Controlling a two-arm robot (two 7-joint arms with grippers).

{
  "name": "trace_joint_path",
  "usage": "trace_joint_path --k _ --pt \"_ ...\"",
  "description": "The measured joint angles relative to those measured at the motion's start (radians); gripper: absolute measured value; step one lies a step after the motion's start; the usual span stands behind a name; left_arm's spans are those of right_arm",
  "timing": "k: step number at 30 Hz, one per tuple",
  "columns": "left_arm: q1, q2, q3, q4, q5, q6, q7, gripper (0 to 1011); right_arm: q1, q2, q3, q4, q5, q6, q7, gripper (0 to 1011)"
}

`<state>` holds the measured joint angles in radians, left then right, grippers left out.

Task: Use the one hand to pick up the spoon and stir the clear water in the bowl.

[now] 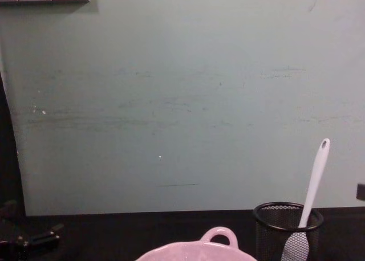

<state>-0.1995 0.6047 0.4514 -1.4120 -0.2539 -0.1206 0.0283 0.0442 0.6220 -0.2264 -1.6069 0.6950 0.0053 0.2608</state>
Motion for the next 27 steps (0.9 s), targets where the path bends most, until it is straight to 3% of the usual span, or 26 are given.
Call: trace_joint_path --k 5,6,15,22,27 --pt "0.000 0.000 0.000 0.000 0.000 0.000 0.000 1011 0.023 -0.037 0.026 0.004 0.095 0.078 0.046 1002" --pt "0.000 0.000 0.000 0.000 0.000 0.000 0.000 1011 0.023 -0.037 0.026 0.004 0.095 0.078 0.046 1002" --pt "0.000 0.000 0.000 0.000 0.000 0.000 0.000 1011 0.095 -0.071 0.022 0.030 0.231 0.223 0.039 1002" --pt "0.000 0.000 0.000 0.000 0.000 0.000 0.000 1011 0.144 -0.087 0.003 0.059 0.284 0.258 0.031 1002" --pt "0.000 0.000 0.000 0.000 0.000 0.000 0.000 1011 0.170 -0.093 -0.016 0.076 0.292 0.259 0.022 1002"
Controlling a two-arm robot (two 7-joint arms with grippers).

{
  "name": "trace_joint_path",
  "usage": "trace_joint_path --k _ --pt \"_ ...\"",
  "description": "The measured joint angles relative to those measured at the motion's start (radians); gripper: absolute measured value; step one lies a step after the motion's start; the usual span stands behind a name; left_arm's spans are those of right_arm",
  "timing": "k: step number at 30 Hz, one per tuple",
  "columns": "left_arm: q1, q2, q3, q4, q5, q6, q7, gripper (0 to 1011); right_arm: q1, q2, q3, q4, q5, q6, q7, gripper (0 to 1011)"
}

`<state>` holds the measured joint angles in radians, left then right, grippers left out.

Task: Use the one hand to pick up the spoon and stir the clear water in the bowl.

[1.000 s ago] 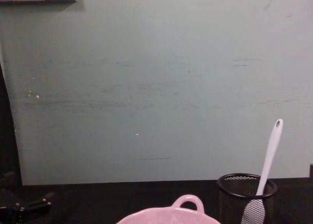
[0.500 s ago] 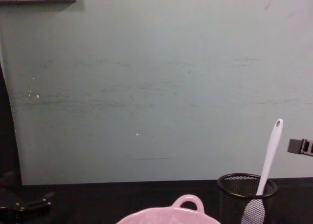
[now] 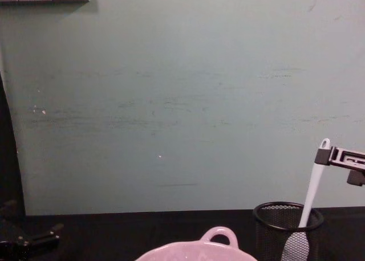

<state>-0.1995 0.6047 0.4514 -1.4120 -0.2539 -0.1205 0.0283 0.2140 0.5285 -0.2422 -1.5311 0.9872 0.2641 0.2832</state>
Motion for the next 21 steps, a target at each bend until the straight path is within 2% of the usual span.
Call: trace_joint_path --k 12,21 --pt "0.000 0.000 0.000 0.000 0.000 0.000 0.000 1011 0.085 -0.022 -0.063 0.078 -0.024 -0.034 -0.034 1002" --pt "0.000 0.000 0.000 0.000 0.000 0.000 0.000 1011 0.127 -0.037 -0.091 0.123 -0.047 -0.051 -0.040 1002"
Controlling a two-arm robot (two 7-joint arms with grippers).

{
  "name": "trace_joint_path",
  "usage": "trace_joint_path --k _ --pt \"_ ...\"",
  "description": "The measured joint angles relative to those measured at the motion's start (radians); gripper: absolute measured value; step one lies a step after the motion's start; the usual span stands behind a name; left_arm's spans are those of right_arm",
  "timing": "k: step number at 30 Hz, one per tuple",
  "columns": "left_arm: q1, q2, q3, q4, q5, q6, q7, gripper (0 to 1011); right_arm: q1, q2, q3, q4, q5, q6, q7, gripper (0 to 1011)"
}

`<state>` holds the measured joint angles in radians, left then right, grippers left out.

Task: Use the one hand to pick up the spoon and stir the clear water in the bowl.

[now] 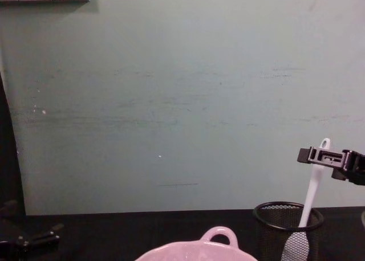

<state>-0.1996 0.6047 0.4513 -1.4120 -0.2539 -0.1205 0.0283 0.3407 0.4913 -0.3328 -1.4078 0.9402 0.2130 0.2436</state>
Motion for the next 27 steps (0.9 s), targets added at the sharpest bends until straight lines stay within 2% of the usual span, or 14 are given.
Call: trace_joint_path --k 13,27 --pt "0.000 0.000 0.000 0.000 0.000 0.000 0.000 1011 0.055 -0.030 -0.019 0.068 -0.021 -0.002 0.010 1002" --pt "0.000 0.000 0.000 0.000 0.000 0.000 0.000 1011 0.062 -0.037 -0.020 0.075 -0.025 0.003 0.011 1002"
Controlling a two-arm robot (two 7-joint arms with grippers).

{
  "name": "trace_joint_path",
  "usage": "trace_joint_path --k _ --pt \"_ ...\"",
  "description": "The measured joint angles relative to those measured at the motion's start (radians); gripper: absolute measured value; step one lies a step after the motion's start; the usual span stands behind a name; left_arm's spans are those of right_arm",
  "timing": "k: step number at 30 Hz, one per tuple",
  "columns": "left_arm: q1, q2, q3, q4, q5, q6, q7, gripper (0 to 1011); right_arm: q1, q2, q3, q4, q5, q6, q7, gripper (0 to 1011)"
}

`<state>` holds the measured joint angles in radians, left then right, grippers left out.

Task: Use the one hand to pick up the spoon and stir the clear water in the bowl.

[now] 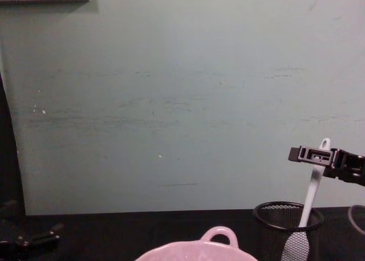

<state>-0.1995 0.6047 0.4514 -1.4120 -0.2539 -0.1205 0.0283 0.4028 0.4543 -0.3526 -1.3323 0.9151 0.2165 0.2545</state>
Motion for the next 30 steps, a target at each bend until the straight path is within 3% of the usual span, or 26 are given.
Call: trace_joint_path --k 5,12,30 --pt "0.000 0.000 0.000 0.000 0.000 0.000 0.000 1011 0.000 0.000 0.000 0.000 0.000 0.000 0.001 929" --pt "0.000 0.000 0.000 0.000 0.000 0.000 0.000 1011 -0.001 0.001 0.001 -0.001 0.000 -0.001 0.002 743" --pt "0.000 0.000 0.000 0.000 0.000 0.000 0.000 1011 -0.002 0.002 0.001 -0.002 0.002 -0.001 0.001 147"
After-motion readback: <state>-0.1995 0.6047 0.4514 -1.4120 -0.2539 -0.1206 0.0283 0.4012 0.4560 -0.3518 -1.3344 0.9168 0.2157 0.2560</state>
